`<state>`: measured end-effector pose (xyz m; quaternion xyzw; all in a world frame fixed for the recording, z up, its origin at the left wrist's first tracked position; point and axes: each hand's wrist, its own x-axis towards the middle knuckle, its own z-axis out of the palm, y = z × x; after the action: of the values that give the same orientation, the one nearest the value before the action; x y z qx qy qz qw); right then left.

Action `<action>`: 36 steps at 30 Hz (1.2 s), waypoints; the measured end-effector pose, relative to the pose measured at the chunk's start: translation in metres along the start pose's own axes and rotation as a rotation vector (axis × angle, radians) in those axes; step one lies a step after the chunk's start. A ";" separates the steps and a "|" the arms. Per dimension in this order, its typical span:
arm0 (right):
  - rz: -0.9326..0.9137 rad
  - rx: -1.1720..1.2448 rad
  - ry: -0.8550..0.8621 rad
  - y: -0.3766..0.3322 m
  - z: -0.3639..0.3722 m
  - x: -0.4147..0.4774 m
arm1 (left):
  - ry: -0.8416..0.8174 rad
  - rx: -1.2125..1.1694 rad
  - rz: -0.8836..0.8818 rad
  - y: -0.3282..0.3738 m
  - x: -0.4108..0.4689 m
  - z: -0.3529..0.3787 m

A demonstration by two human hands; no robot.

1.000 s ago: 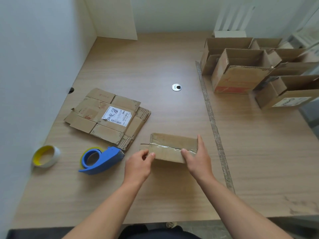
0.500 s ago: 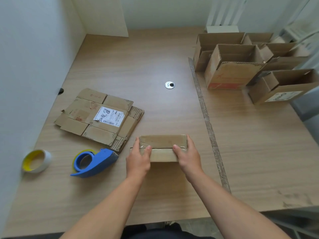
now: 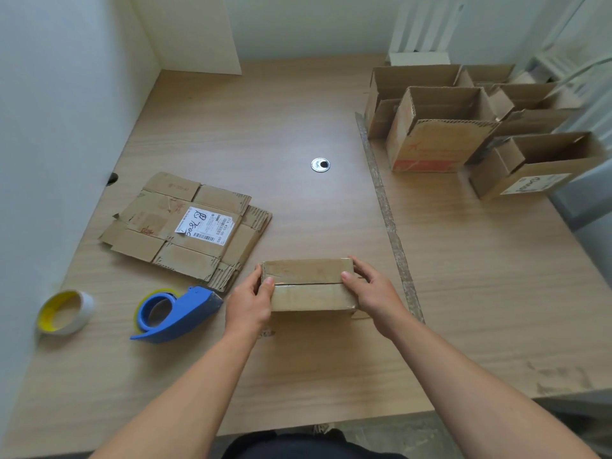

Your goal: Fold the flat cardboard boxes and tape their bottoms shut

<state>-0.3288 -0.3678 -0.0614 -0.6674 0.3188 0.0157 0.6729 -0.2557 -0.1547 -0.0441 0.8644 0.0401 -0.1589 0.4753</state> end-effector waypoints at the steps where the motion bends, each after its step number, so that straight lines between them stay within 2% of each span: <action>1: -0.004 -0.022 -0.032 -0.003 -0.004 0.002 | -0.004 0.005 0.008 0.000 0.000 0.000; 5: -0.004 -0.083 -0.136 -0.013 -0.010 0.006 | -0.046 0.007 0.025 -0.005 -0.003 -0.002; 11: -0.039 -0.154 -0.004 -0.008 0.000 0.005 | -0.174 -0.080 0.070 -0.019 -0.013 -0.015; 15: -0.045 -0.193 0.096 -0.006 0.006 -0.005 | -0.022 0.009 0.066 -0.020 -0.023 -0.006; 19: -0.044 -0.182 0.183 0.002 0.007 -0.019 | 0.154 -0.057 -0.060 -0.013 -0.031 0.003; 28: -0.069 -0.132 0.010 0.028 0.006 -0.044 | 0.131 -0.034 -0.084 -0.019 -0.038 0.007; 32: -0.096 -0.207 0.119 0.028 0.015 -0.044 | 0.192 -0.094 -0.124 -0.007 -0.039 0.017; 36: -0.060 -0.136 0.188 0.023 0.025 -0.046 | 0.223 -0.082 -0.140 -0.003 -0.038 0.018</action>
<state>-0.3653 -0.3238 -0.0640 -0.7192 0.3586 -0.0453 0.5934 -0.2967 -0.1651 -0.0438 0.8516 0.1597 -0.0927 0.4906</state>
